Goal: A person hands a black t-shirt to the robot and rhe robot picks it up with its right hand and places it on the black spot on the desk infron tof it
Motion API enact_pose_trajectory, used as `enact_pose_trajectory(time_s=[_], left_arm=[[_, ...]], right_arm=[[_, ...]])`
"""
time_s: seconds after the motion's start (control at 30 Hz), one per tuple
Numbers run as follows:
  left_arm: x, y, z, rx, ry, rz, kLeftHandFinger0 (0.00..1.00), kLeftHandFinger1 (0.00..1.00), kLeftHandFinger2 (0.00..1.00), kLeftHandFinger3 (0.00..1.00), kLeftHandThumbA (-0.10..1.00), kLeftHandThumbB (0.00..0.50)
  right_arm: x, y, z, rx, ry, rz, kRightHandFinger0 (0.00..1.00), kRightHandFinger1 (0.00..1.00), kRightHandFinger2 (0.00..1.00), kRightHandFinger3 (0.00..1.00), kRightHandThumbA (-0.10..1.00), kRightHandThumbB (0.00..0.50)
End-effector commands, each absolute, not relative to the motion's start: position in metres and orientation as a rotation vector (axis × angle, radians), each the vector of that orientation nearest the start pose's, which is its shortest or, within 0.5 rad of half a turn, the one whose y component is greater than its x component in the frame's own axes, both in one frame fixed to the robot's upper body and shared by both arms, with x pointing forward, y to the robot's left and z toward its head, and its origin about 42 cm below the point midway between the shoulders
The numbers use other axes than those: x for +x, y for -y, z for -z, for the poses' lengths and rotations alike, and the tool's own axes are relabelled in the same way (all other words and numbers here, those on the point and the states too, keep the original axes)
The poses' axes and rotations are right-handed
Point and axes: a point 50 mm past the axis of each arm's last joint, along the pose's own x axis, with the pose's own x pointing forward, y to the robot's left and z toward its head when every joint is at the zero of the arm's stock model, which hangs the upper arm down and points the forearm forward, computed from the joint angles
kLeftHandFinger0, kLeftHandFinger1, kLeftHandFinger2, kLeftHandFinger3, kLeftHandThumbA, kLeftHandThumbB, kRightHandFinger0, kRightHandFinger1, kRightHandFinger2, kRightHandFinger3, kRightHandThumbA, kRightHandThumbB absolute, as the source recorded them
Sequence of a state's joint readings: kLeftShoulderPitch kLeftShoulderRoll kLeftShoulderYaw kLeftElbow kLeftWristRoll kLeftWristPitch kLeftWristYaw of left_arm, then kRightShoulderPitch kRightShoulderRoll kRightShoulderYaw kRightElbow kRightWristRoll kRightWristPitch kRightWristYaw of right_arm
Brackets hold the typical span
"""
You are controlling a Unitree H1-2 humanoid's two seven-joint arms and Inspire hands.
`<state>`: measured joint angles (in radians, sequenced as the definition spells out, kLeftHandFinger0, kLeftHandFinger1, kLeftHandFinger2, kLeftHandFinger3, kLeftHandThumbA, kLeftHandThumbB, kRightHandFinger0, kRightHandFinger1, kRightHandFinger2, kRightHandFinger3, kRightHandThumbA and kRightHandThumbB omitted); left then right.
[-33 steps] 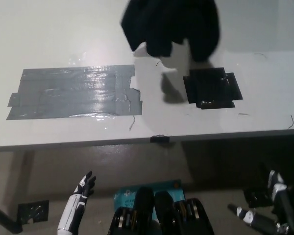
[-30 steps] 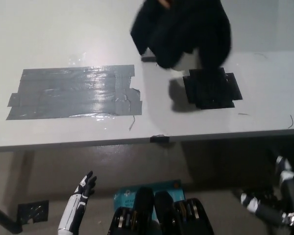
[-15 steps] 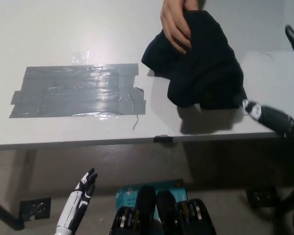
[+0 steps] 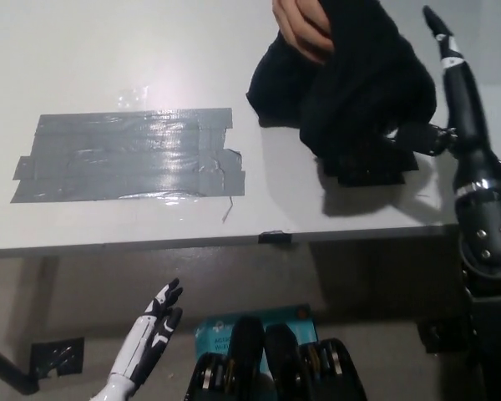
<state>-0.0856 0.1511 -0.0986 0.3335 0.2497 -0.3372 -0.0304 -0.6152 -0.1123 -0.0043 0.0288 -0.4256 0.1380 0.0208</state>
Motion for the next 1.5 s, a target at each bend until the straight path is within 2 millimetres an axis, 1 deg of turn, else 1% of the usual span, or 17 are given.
enact_pose_trajectory(time_s=[0.0, 0.2, 0.27, 0.3, 0.33, 0.37, 0.4, 0.43, 0.47, 0.53, 0.93, 1.0, 1.03, 1.1, 1.17, 1.23, 1.47], left_arm=[[0.312, -0.235, -0.065, 0.424, 0.131, 0.209, 1.0, 1.0, 1.0, 1.0, 1.0, 0.5], [0.317, -0.235, -0.069, 0.433, 0.133, 0.215, 1.0, 1.0, 1.0, 1.0, 1.0, 0.5], [0.318, -0.234, -0.069, 0.431, 0.133, 0.214, 1.0, 1.0, 1.0, 1.0, 1.0, 0.5], [0.318, -0.234, -0.07, 0.431, 0.134, 0.213, 1.0, 1.0, 1.0, 1.0, 1.0, 0.5], [0.317, -0.232, -0.07, 0.43, 0.133, 0.213, 1.0, 1.0, 1.0, 1.0, 1.0, 0.5], [0.317, -0.232, -0.07, 0.43, 0.133, 0.213, 1.0, 1.0, 1.0, 1.0, 1.0, 0.5], [0.318, -0.232, -0.07, 0.431, 0.134, 0.214, 1.0, 1.0, 1.0, 1.0, 1.0, 0.5], [0.319, -0.233, -0.071, 0.435, 0.134, 0.216, 1.0, 1.0, 1.0, 1.0, 1.0, 0.5], [0.321, -0.233, -0.073, 0.435, 0.134, 0.217, 1.0, 1.0, 1.0, 1.0, 1.0, 0.5], [0.323, -0.234, -0.074, 0.436, 0.138, 0.221, 1.0, 1.0, 1.0, 1.0, 1.0, 0.5], [0.328, -0.234, -0.076, 0.484, 0.158, 0.244, 1.0, 0.98, 0.89, 1.0, 1.0, 0.461], [0.329, -0.235, -0.076, 0.488, 0.159, 0.245, 0.98, 0.97, 0.88, 1.0, 1.0, 0.465], [0.329, -0.235, -0.077, 0.492, 0.158, 0.247, 0.99, 0.97, 0.87, 1.0, 1.0, 0.469], [0.328, -0.236, -0.077, 0.492, 0.155, 0.248, 0.98, 0.96, 0.86, 1.0, 1.0, 0.467], [0.329, -0.236, -0.077, 0.492, 0.152, 0.247, 0.98, 0.95, 0.86, 1.0, 1.0, 0.474], [0.328, -0.237, -0.076, 0.49, 0.143, 0.243, 0.97, 0.95, 0.85, 1.0, 1.0, 0.48], [0.326, -0.236, -0.075, 0.497, 0.144, 0.251, 0.95, 0.94, 0.84, 1.0, 1.0, 0.444]], right_arm=[[0.456, 0.182, -0.331, -0.528, 0.497, -0.046, 1.0, 1.0, 1.0, 1.0, 0.97, 0.5], [0.481, 0.168, -0.356, -0.603, 0.505, -0.144, 1.0, 1.0, 1.0, 1.0, 0.85, 0.5], [0.488, 0.163, -0.365, -0.514, 0.563, -0.111, 1.0, 1.0, 1.0, 1.0, 0.56, 0.483], [0.491, 0.161, -0.369, -0.483, 0.596, -0.068, 0.94, 0.97, 1.0, 1.0, 0.32, 0.372], [0.496, 0.159, -0.372, -0.484, 0.646, 0.046, 0.27, 0.37, 0.53, 0.69, 0.04, 0.309], [0.497, 0.158, -0.372, -0.486, 0.653, 0.066, 0.27, 0.37, 0.53, 0.69, 0.04, 0.309], [0.5, 0.156, -0.374, -0.487, 0.69, 0.135, 0.01, 0.1, 0.34, 0.47, -0.09, 0.235], [0.5, 0.155, -0.376, -0.445, 0.723, 0.176, 0.0, 0.11, 0.42, 0.51, -0.1, 0.181], [0.5, 0.155, -0.378, -0.395, 0.753, 0.179, 0.0, 0.19, 0.63, 0.68, -0.1, 0.144], [0.498, 0.156, -0.38, -0.377, 0.777, 0.204, 0.0, 0.26, 0.74, 0.83, -0.1, 0.126], [0.491, 0.17, -0.382, -0.354, 0.832, 0.282, 0.0, 0.33, 0.82, 0.95, -0.1, 0.07], [0.492, 0.177, -0.384, -0.348, 0.83, 0.302, 0.0, 0.36, 0.84, 0.95, -0.1, 0.077], [0.492, 0.181, -0.386, -0.35, 0.838, 0.321, 0.08, 0.41, 0.83, 0.94, -0.1, 0.099], [0.494, 0.189, -0.387, -0.372, 0.858, 0.355, 0.01, 0.27, 0.81, 0.91, -0.1, 0.112], [0.494, 0.198, -0.391, -0.385, 0.866, 0.38, 0.0, 0.28, 0.79, 0.88, -0.1, 0.103], [0.496, 0.207, -0.395, -0.371, 0.862, 0.398, 0.0, 0.37, 0.8, 0.87, -0.1, 0.094], [0.51, 0.224, -0.393, -0.457, 0.854, 0.426, 0.0, 0.35, 0.79, 0.89, -0.1, 0.14]])
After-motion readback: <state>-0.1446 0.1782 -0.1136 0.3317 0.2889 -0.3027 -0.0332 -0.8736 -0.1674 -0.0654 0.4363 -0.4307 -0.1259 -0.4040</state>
